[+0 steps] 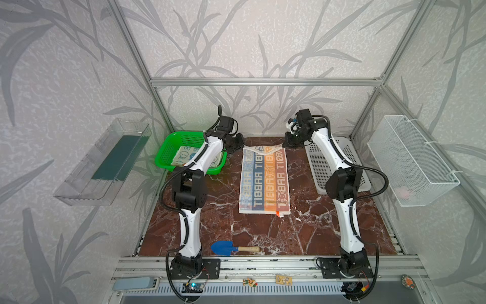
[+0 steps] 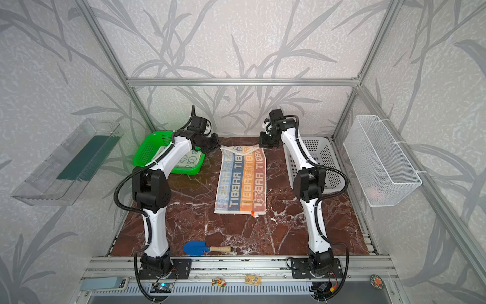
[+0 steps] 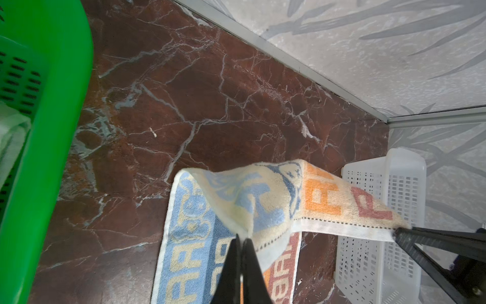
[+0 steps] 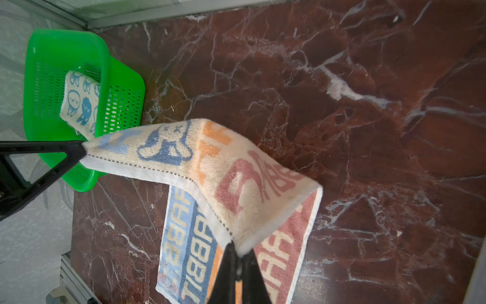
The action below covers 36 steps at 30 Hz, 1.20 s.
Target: Fold and stack the towels
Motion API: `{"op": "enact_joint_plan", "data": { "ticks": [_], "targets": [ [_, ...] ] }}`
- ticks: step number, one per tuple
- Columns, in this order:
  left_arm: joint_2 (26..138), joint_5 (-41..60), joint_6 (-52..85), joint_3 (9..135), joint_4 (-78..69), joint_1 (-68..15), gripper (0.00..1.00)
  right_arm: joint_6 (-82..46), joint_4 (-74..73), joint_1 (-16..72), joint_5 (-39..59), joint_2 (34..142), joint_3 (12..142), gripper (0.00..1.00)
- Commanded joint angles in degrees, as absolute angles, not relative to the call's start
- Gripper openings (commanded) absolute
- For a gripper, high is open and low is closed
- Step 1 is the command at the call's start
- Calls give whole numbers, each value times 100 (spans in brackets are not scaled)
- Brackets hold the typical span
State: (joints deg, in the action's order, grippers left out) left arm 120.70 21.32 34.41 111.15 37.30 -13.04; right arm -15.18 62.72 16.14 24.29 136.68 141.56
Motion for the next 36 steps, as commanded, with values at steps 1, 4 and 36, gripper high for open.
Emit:
{"op": "enact_joint_plan", "data": {
  "ticks": [1,4,36],
  "targets": [
    [11912,2288,3233,10883,3715,-1263,0,-1518,6104,1696,2643,13295,13449,0],
    [11751,2211,3142,10345,3621,-1266,0,-1638,5457,1731,2664,12801,12194,0],
    [9585,2200,3882,5069,1613,-1897,0,-1984,2958,2473,2527,10448,6190,0]
  ]
}}
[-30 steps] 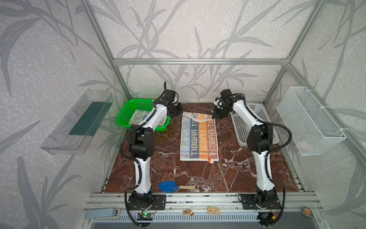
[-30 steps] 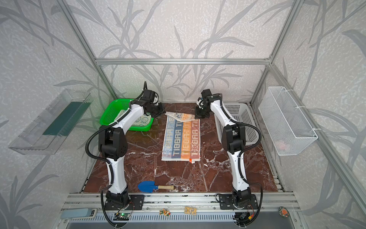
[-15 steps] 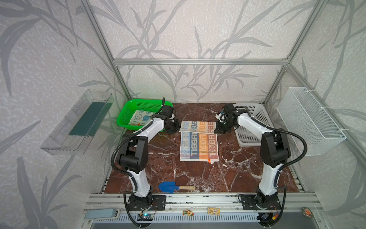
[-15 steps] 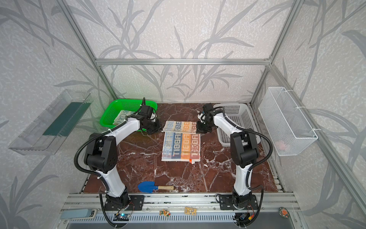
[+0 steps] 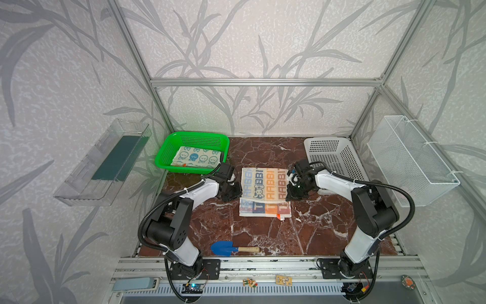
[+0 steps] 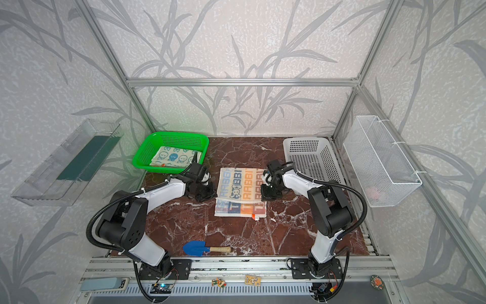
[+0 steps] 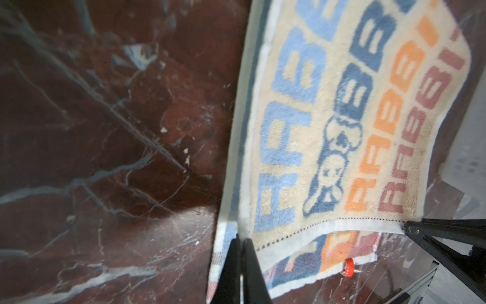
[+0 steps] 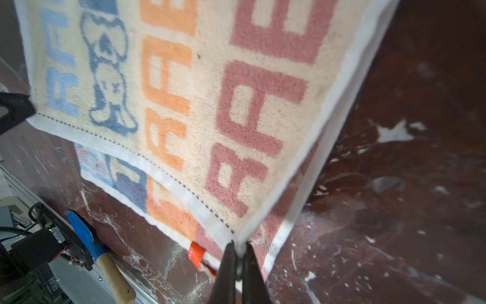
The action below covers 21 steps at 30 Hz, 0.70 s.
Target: Fold and stack the towels
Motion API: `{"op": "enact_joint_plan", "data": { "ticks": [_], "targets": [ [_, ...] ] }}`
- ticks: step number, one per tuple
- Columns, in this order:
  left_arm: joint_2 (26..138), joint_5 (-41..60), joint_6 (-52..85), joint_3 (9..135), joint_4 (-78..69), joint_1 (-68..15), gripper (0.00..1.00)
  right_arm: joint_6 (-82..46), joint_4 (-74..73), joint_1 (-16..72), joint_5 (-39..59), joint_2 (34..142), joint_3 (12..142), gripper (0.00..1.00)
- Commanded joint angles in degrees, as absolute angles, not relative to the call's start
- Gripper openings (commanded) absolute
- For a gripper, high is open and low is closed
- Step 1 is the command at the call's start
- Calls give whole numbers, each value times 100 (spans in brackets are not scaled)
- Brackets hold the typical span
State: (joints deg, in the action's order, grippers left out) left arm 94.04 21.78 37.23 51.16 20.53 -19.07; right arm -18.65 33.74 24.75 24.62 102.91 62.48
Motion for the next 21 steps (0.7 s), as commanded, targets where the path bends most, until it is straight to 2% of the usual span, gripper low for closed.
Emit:
{"op": "enact_joint_plan", "data": {
  "ticks": [1,13,21],
  "targets": [
    [9686,2230,3898,5093,1575,-1914,0,-1998,2925,2474,2514,10518,6210,0],
    [10509,2110,3649,6252,1941,-1765,0,-2044,3158,2229,2659,11549,7529,0],
    [10415,1916,3422,7113,2593,-1632,0,-1917,3718,2197,2637,11319,8298,0]
  ]
}}
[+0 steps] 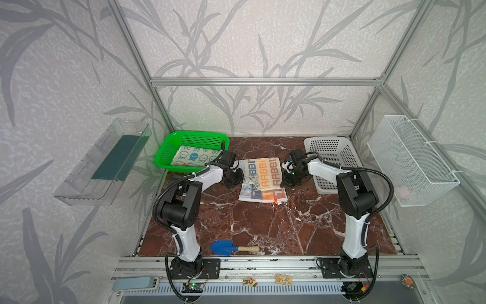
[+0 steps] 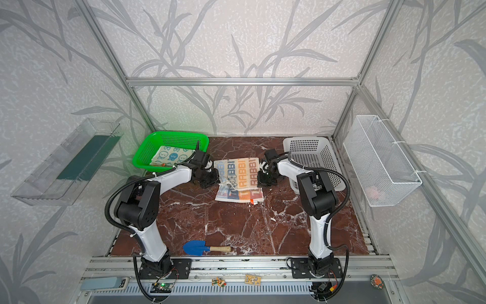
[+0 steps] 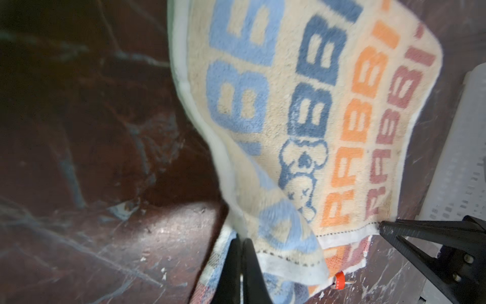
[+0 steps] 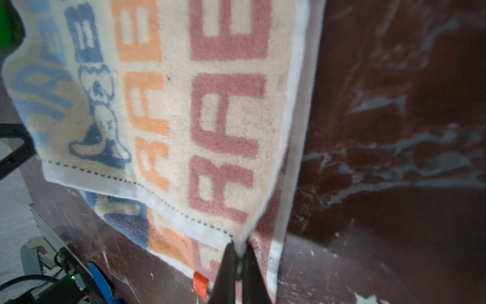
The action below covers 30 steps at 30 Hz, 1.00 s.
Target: Fold and stack the towels
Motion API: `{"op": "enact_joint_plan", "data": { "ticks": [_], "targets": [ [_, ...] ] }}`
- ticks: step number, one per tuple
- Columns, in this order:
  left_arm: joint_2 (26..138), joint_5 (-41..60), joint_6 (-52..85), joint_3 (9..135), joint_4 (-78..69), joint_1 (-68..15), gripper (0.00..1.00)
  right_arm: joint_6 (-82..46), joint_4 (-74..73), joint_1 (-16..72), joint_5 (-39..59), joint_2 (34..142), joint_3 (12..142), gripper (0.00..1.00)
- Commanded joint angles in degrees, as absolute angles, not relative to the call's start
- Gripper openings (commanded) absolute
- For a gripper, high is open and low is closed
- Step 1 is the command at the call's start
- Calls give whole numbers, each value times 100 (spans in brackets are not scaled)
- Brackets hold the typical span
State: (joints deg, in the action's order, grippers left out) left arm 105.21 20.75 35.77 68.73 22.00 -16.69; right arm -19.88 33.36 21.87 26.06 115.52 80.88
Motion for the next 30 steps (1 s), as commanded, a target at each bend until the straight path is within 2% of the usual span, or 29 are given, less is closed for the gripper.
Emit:
{"op": "enact_joint_plan", "data": {
  "ticks": [1,6,18,30],
  "targets": [
    [10398,1901,3390,7191,2662,-1626,0,-1905,3770,2192,2637,11250,8332,0],
    [10158,1871,3358,7274,2832,-1617,0,-1842,3917,2189,2619,10958,8358,0],
    [9186,1960,3585,6327,2621,-1686,0,-1749,4031,2184,2592,10438,8061,0],
    [8700,1914,3774,5235,2253,-1924,0,-1943,3408,2428,2591,9938,6570,0]
  ]
}}
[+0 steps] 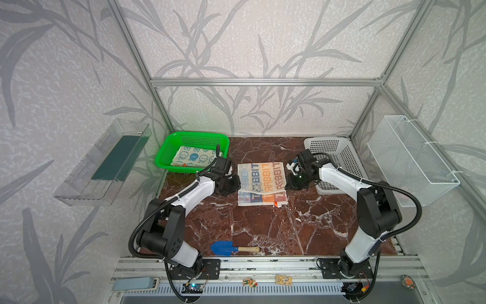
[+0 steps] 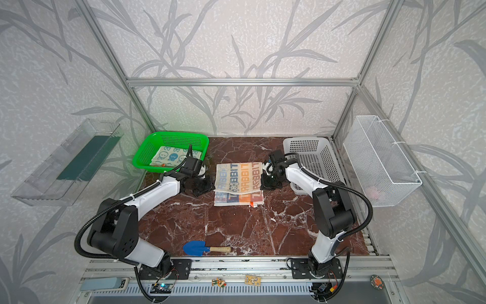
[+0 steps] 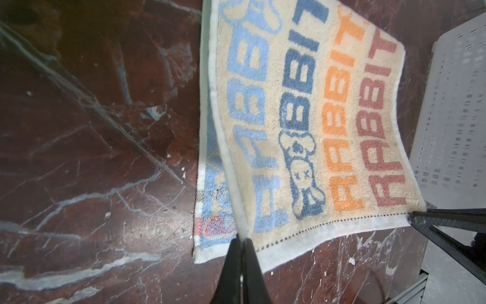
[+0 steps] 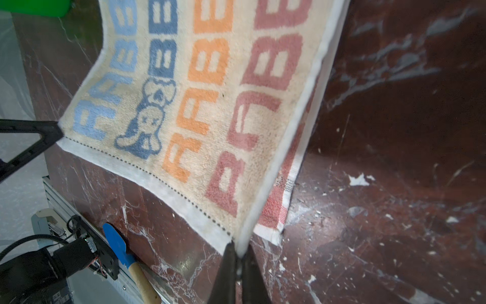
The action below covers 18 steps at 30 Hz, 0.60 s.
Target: Fold and stack the towels
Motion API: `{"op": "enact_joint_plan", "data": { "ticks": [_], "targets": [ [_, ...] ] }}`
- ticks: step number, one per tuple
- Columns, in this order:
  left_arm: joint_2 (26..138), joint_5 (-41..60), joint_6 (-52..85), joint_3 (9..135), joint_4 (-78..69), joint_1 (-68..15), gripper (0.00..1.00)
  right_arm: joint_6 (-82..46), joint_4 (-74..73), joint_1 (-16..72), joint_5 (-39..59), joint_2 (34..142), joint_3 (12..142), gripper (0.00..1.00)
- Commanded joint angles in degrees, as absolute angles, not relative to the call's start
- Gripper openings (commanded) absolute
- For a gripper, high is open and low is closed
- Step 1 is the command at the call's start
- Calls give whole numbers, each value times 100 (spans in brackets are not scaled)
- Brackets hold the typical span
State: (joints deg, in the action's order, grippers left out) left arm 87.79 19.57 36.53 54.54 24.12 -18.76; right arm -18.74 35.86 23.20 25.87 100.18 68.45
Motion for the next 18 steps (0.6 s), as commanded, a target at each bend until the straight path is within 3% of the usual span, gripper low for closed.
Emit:
{"op": "enact_joint_plan", "data": {
  "ticks": [1,9,18],
  "targets": [
    [8737,1920,3788,5150,2187,-1946,0,-1982,3275,2460,2608,9976,6416,0],
    [9313,2011,3873,4854,1705,-1995,0,-2189,2645,2512,2821,10512,6000,0],
    [9931,1925,3523,5762,2114,-1766,0,-2083,2962,2409,2787,10925,6801,0]
  ]
}}
